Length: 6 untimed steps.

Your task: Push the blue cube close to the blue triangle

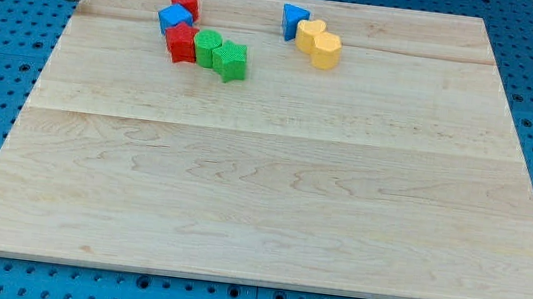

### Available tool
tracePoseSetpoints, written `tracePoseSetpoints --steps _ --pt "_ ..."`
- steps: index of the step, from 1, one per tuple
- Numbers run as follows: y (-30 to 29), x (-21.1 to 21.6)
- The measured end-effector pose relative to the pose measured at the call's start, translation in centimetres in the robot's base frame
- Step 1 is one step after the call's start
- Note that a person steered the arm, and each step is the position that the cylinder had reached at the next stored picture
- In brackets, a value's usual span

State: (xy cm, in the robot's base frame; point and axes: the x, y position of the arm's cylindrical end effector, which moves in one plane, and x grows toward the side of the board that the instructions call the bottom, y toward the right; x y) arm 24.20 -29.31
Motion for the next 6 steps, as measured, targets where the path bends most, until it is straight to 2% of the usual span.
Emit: tracePoseSetpoints --steps 2,4,5,6 --pt "-0.9 1.3" --pt "8.3 2.3" --pt "10.1 3.4" --pt "19.9 3.3"
